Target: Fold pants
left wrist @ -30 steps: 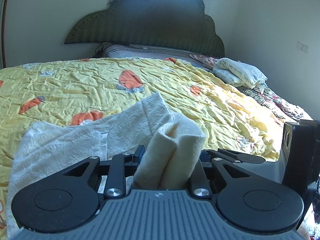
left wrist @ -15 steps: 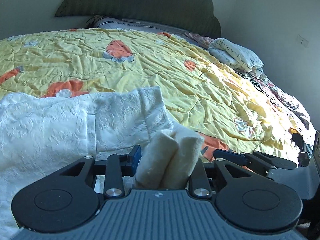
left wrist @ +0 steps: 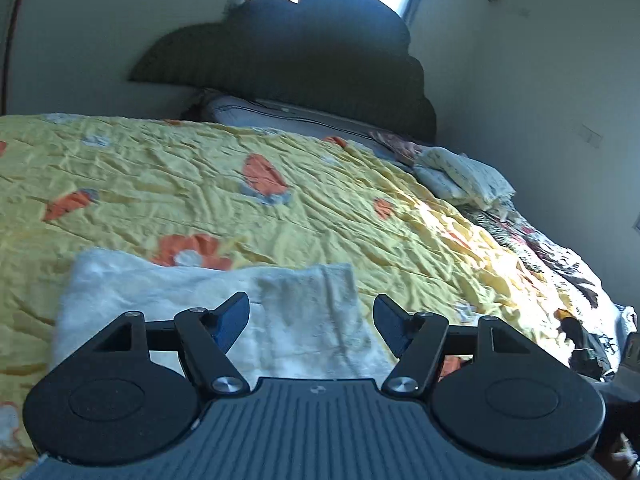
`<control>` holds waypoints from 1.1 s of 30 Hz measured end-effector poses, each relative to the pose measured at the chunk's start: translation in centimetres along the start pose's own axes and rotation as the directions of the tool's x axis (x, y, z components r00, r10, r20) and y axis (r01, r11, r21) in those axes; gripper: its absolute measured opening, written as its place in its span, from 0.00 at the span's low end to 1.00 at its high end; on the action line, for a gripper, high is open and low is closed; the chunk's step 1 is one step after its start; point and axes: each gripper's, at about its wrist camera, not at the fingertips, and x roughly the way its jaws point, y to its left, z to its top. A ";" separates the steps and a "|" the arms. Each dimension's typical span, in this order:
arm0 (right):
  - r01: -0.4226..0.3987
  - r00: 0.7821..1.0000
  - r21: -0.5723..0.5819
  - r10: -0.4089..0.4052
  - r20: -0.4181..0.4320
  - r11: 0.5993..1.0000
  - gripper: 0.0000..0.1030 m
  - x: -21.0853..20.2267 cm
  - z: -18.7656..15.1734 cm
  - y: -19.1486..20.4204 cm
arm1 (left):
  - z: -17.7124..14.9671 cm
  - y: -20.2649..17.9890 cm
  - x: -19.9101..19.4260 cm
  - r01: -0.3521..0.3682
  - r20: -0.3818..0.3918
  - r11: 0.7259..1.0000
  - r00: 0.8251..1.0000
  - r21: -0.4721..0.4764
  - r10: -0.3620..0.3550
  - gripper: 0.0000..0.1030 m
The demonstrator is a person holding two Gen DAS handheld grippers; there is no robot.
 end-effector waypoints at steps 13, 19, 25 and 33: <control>-0.255 0.939 0.126 0.277 -0.206 0.959 0.73 2.6 -2.6 3.8 | -6.0 10.4 -9.8 -0.164 -0.042 0.978 0.984 0.125 0.170 0.71; -0.230 0.952 0.205 0.264 -0.155 0.951 0.73 3.9 -2.2 2.8 | -9.6 7.1 -9.5 -0.165 -0.036 0.898 0.980 0.408 0.196 0.75; -0.134 0.974 0.207 0.167 -0.151 0.969 0.27 5.5 -2.4 3.0 | -11.4 5.2 -7.5 -0.230 0.006 0.804 0.962 0.549 0.271 0.77; -0.085 0.980 0.124 0.105 -0.169 0.989 0.20 4.2 -2.5 3.6 | -10.9 7.4 -7.6 -0.238 -0.038 0.845 0.956 0.478 0.291 0.77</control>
